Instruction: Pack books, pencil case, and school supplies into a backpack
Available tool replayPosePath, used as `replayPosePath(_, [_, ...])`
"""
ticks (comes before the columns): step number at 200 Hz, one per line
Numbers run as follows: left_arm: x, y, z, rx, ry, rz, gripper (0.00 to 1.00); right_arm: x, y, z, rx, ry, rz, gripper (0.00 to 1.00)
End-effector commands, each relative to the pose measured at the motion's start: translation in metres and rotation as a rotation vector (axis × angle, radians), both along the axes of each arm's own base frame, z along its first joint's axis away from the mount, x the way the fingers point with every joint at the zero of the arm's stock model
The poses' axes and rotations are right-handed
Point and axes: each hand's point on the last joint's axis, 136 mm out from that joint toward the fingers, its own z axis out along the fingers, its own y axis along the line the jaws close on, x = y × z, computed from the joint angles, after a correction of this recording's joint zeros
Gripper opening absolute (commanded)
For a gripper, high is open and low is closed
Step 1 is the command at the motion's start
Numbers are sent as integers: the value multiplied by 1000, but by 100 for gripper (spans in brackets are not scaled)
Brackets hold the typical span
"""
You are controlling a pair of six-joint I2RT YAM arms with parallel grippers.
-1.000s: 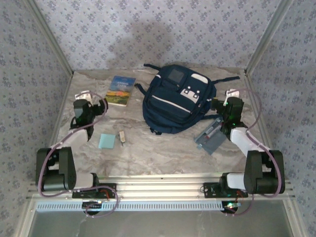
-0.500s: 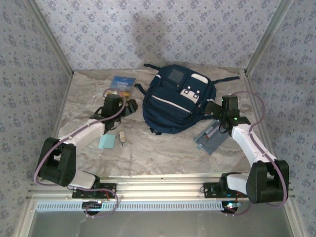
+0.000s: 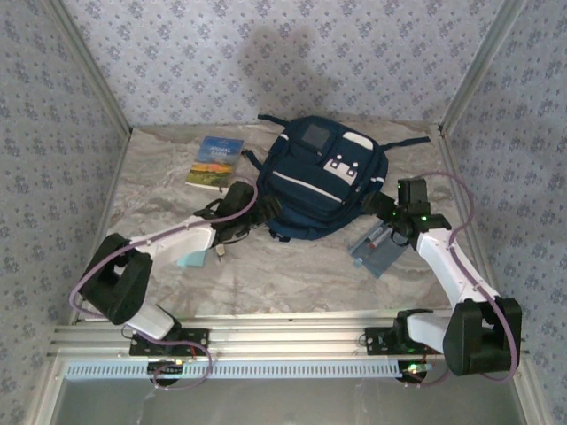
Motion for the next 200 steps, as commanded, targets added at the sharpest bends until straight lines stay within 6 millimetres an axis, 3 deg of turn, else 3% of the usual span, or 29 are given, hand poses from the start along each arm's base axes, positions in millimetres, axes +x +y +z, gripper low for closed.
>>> replayPosePath(1, [16, -15, 7, -65, -19, 46, 96, -3, 6, 0, 27, -2, 13, 98])
replayPosePath(52, [35, -30, -21, -79, -18, 54, 87, 2, 11, 0, 36, -16, 40, 94])
replayPosePath(79, [33, -30, -38, -76, 7, 43, 52, 6, 10, -10, 43, 6, 32, 94])
replayPosePath(113, [15, -20, -53, -19, 54, -4, 0, 32, 16, -9, 105, -40, 7, 94])
replayPosePath(160, [-23, 22, -79, 89, 153, -13, 0, 73, -4, -29, 153, -15, -61, 92])
replayPosePath(184, [-34, 41, -83, 111, 178, -5, 0, 93, -1, -39, 164, -6, -40, 92])
replayPosePath(200, [-41, 46, -84, 133, 189, -20, 0, 106, 10, -49, 210, -2, -1, 87])
